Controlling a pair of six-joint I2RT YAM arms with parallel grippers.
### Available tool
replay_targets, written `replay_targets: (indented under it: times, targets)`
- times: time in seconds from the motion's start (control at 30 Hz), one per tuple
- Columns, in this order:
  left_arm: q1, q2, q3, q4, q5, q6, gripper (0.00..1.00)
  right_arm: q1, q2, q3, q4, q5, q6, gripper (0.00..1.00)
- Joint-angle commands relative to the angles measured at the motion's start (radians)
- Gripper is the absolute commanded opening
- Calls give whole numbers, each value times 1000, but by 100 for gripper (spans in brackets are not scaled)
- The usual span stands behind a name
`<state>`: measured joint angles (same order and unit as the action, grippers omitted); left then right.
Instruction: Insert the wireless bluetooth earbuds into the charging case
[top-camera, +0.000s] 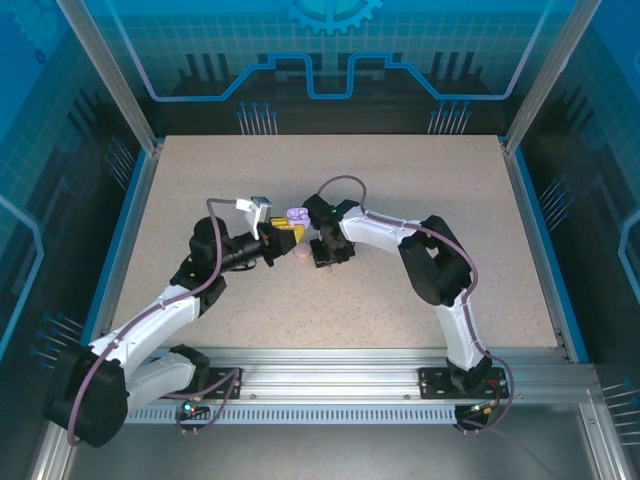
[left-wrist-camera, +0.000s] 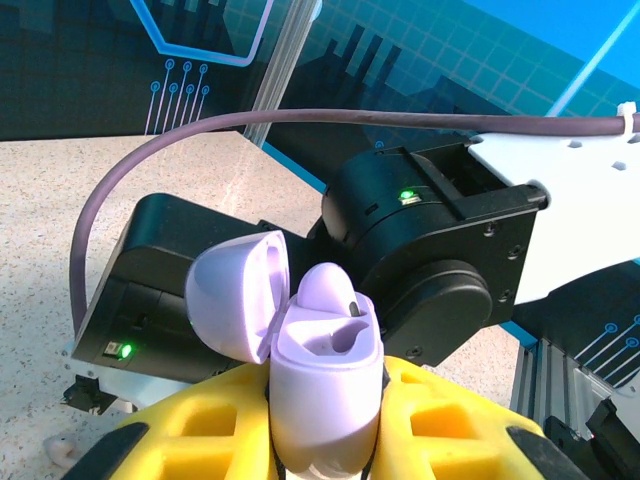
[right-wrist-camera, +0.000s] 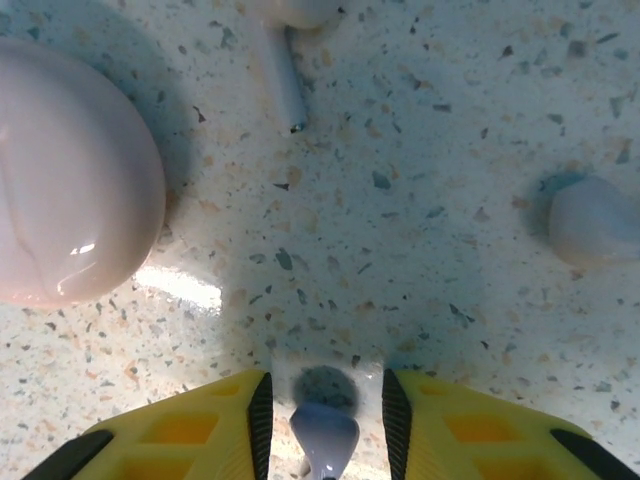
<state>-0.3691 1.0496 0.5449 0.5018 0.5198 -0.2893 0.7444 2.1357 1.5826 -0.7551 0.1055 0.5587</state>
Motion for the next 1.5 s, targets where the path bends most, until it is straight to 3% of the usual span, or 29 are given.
replay_targets:
  times: [0.0, 0.27, 1.47]
  targets:
    - [7, -17, -11, 23, -11, 4, 5, 19, 29, 37, -48, 44, 20, 36]
    - [7, -19, -12, 24, -11, 3, 5, 38, 53, 66, -93, 94, 21, 35]
    - [7, -30, -18, 26, -16, 5, 5, 59, 86, 77, -113, 104, 24, 28]
